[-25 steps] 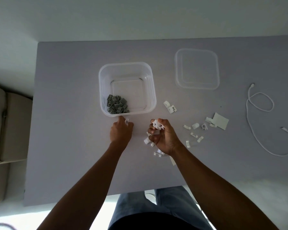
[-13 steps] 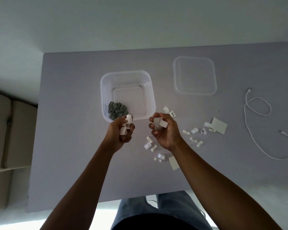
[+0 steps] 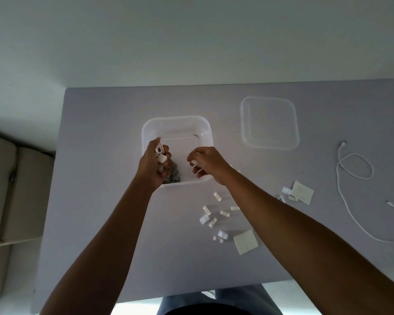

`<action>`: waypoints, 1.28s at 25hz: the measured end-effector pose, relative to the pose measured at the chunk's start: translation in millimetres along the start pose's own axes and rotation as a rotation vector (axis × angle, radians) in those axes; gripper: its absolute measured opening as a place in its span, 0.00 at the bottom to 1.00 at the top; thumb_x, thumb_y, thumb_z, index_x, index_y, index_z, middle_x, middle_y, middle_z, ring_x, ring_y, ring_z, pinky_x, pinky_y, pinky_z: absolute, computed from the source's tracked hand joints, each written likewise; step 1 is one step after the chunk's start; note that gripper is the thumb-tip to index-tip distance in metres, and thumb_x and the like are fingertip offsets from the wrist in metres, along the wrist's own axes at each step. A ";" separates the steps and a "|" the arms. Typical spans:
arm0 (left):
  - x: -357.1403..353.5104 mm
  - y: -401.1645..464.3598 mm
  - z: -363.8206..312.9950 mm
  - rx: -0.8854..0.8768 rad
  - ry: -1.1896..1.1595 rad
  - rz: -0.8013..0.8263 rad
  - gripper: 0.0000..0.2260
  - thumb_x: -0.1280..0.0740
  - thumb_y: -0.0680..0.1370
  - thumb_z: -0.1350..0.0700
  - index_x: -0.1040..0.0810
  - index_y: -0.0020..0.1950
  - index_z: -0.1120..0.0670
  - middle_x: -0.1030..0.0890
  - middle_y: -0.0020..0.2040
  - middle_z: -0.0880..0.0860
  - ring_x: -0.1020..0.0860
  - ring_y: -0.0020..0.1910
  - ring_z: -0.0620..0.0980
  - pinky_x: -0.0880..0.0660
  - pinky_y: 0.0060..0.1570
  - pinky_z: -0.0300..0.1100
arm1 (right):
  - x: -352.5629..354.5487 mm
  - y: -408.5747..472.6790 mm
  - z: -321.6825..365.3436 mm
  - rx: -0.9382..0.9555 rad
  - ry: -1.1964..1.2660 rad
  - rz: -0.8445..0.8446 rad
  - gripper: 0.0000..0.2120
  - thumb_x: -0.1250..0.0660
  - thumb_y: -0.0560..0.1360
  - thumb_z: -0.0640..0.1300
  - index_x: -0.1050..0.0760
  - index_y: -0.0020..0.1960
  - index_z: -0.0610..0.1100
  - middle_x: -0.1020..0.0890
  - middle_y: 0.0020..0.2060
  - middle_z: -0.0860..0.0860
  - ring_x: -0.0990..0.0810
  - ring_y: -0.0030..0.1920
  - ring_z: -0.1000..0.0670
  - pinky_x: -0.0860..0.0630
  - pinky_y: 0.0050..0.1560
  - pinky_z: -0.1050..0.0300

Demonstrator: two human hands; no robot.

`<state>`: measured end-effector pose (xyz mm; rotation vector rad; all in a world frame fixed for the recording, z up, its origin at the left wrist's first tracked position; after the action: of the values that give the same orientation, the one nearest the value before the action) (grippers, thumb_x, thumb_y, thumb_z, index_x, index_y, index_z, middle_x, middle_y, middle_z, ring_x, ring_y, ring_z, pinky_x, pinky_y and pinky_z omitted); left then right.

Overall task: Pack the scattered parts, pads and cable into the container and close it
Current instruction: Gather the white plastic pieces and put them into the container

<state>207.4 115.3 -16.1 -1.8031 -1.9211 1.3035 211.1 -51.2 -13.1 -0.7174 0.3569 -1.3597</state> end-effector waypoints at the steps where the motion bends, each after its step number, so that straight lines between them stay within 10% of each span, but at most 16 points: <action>1: 2.2 7.0 -1.2 0.011 0.026 -0.032 0.17 0.38 0.77 0.42 0.27 0.33 0.51 0.29 0.31 0.49 0.35 0.22 0.44 0.44 0.21 0.35 | -5.2 8.4 2.6 0.044 -0.156 0.022 0.07 0.33 0.74 0.43 0.19 0.47 0.40 0.17 0.42 0.42 0.19 0.34 0.47 0.22 0.33 0.58; 12: 10.4 44.8 -4.8 0.013 0.250 -0.181 0.15 0.37 0.78 0.43 0.27 0.40 0.54 0.26 0.29 0.52 0.32 0.24 0.46 0.39 0.25 0.38 | -44.3 46.7 -20.4 0.188 -1.161 0.145 0.15 0.35 0.76 0.44 0.27 0.61 0.39 0.25 0.59 0.40 0.26 0.60 0.39 0.25 0.57 0.45; 19: -7.9 64.7 -8.9 -0.172 0.658 -0.227 0.17 0.39 0.80 0.44 0.22 0.44 0.56 0.20 0.34 0.54 0.24 0.28 0.49 0.26 0.32 0.42 | -22.9 16.6 -17.9 0.332 -0.888 0.065 0.15 0.38 0.79 0.38 0.24 0.64 0.42 0.21 0.59 0.42 0.22 0.58 0.43 0.25 0.58 0.52; 24: -48.0 70.4 3.1 -0.428 1.157 -0.156 0.17 0.39 0.81 0.46 0.24 0.42 0.59 0.21 0.34 0.53 0.22 0.35 0.53 0.26 0.46 0.47 | 47.8 -35.7 -2.9 0.555 -0.347 -0.358 0.06 0.34 0.76 0.35 0.19 0.48 0.41 0.15 0.45 0.49 0.18 0.45 0.54 0.23 0.48 0.65; 28: -64.9 71.7 35.5 -0.469 1.373 -0.032 0.17 0.39 0.80 0.43 0.26 0.43 0.56 0.19 0.38 0.56 0.21 0.38 0.56 0.26 0.43 0.47 | 108.3 -44.2 -61.2 0.330 -0.182 -0.716 0.06 0.33 0.74 0.33 0.19 0.44 0.41 0.16 0.41 0.48 0.18 0.44 0.51 0.25 0.47 0.71; 32: -77.1 63.3 48.6 -0.580 1.496 0.047 0.13 0.35 0.79 0.52 0.22 0.45 0.61 0.19 0.43 0.61 0.23 0.43 0.59 0.29 0.48 0.49 | 113.9 -31.7 -103.8 0.189 -0.325 -0.631 0.08 0.32 0.72 0.32 0.21 0.49 0.41 0.20 0.43 0.46 0.20 0.45 0.45 0.31 0.44 0.73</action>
<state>237.5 16.9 -57.5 -1.9795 -1.2660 -0.7010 145.5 -189.3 -50.2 -0.9154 -0.2829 -1.7991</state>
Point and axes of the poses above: each hand's wrist, its own y-axis towards the middle knuckle, its own x-axis out of the back of the hand, z = x × y, the point moved 7 cm from there along y, towards the middle knuckle
